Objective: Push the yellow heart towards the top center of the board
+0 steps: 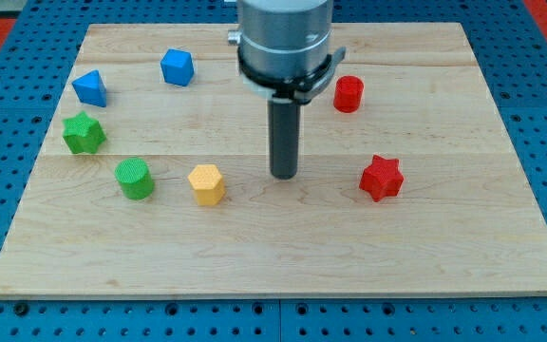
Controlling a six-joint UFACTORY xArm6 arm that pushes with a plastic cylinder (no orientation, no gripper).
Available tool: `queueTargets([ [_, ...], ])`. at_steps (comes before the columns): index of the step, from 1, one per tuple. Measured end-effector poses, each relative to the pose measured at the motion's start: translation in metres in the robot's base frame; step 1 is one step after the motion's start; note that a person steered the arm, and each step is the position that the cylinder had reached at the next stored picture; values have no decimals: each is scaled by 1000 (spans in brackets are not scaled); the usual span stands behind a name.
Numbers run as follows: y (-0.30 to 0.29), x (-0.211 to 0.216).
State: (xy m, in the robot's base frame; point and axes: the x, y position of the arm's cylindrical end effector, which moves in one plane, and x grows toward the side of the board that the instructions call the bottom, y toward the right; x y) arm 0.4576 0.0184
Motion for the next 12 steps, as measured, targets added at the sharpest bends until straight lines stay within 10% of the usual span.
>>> queueTargets([
  [6,-22,-174],
  [9,30,-90],
  [12,20,-167],
])
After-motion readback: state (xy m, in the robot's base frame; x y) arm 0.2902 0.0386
